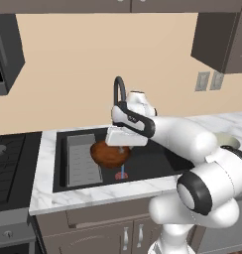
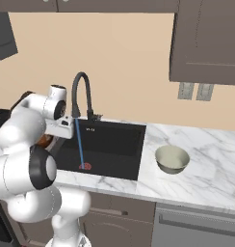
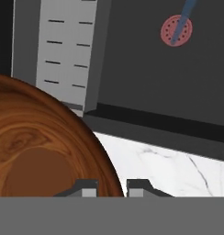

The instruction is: Rinse each bowl for a few seconds and place them down in the sink or on the counter.

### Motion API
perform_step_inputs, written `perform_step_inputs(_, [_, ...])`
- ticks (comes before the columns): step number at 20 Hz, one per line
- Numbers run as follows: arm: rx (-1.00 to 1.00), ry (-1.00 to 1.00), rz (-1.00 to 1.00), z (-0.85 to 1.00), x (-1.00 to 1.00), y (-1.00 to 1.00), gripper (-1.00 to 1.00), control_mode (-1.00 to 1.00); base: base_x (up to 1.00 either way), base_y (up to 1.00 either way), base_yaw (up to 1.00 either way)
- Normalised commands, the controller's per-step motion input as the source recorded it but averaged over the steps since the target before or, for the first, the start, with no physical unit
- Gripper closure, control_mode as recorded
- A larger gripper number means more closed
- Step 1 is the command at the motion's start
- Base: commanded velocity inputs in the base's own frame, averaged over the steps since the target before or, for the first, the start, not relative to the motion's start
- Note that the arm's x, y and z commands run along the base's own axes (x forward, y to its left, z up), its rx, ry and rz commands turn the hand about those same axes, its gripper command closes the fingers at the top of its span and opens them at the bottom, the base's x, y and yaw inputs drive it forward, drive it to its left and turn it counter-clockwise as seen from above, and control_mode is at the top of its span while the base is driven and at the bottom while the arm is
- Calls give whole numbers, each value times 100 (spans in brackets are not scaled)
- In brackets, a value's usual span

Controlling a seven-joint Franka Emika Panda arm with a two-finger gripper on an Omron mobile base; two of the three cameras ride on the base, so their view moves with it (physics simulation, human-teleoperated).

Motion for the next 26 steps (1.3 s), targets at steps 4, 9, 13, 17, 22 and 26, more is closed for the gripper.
perform_step_inputs(4, [-1,-7,0,0,22,33,100,-100,0,0,0])
perform_step_inputs(9, [0,-6,-1,0,23,27,100,-100,0,0,0])
perform_step_inputs(13, [0,-5,-1,-3,23,18,100,-100,0,0,0])
perform_step_inputs(17, [0,-4,-1,-7,18,17,100,-100,0,0,0])
perform_step_inputs(22, [0,-3,0,-7,13,18,100,-100,0,0,0])
perform_step_inputs(26, [0,-2,-1,-9,8,14,100,-100,0,0,0])
